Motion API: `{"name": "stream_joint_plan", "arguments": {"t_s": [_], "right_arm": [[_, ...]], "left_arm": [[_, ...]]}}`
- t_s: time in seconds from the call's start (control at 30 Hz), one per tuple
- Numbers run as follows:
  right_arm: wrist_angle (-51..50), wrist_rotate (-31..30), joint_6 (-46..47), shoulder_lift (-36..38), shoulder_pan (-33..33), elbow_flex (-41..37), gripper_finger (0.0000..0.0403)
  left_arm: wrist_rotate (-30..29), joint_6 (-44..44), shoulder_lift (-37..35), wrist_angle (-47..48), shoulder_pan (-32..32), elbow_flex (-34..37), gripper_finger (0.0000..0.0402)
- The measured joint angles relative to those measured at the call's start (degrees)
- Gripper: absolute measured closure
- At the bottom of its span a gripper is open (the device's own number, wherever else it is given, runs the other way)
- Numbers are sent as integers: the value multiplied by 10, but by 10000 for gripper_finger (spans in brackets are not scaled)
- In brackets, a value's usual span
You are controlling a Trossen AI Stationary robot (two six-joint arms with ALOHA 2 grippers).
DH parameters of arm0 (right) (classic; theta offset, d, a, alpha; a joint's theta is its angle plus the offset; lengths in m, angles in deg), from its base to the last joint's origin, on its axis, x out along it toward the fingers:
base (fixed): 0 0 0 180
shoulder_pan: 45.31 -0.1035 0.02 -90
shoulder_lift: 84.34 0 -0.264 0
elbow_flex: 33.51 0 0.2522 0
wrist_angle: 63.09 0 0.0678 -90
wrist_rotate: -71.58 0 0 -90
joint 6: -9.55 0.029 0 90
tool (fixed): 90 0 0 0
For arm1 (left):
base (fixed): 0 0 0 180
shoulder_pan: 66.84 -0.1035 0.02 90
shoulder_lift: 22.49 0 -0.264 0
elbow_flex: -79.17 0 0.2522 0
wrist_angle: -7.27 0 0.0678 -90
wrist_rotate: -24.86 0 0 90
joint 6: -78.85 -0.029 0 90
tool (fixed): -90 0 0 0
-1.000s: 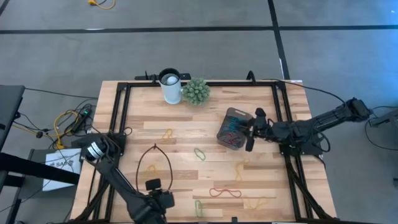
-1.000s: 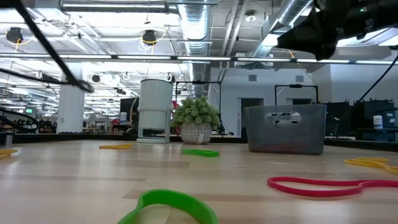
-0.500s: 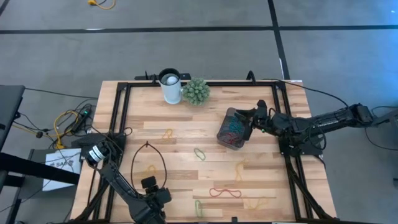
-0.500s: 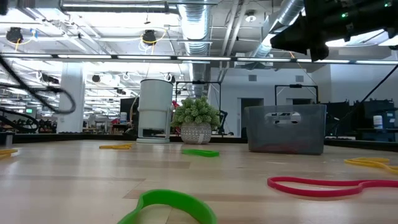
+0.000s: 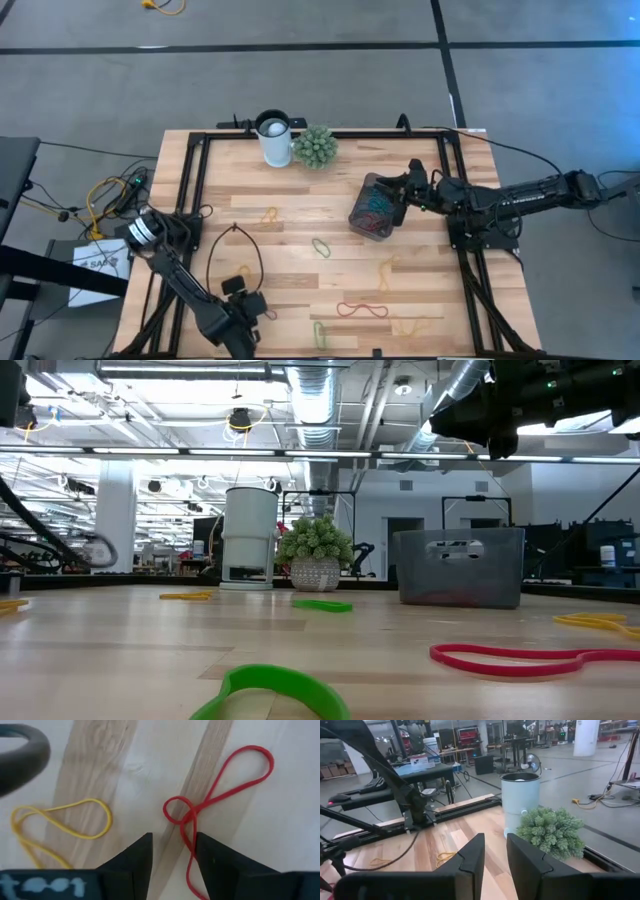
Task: Pick and place items into bin
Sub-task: Put the red rubber band into the black bin
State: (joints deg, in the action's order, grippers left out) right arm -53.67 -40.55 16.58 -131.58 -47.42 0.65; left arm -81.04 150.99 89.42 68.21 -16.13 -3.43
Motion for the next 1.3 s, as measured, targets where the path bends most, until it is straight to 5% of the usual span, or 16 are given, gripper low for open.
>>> {"name": "stream_joint_plan", "arguments": {"t_s": [0.13, 0.47, 0.7, 0.83, 1.03, 1.13, 1.3], "right_arm": [[0, 0, 0, 0, 0, 0, 326], [0, -2, 0, 0, 0, 0, 326], [0, -2, 0, 0, 0, 0, 326], [0, -2, 0, 0, 0, 0, 326], [-1, -2, 0, 0, 0, 0, 326], [-4, -2, 2, 0, -1, 0, 326], [-17, -3, 34, 0, -11, 0, 326]], "left_arm": [[-16, 13, -19, -72, 0, 42, 262], [-55, 48, -23, -86, 0, 42, 266], [-77, 57, -22, -100, -4, 42, 331], [-159, 45, -17, -106, -14, 44, 392], [-285, 37, -18, -95, -74, 13, 397], [-332, -27, -19, -99, -127, -20, 399], [-343, -255, -20, -167, -230, -66, 401]]}}
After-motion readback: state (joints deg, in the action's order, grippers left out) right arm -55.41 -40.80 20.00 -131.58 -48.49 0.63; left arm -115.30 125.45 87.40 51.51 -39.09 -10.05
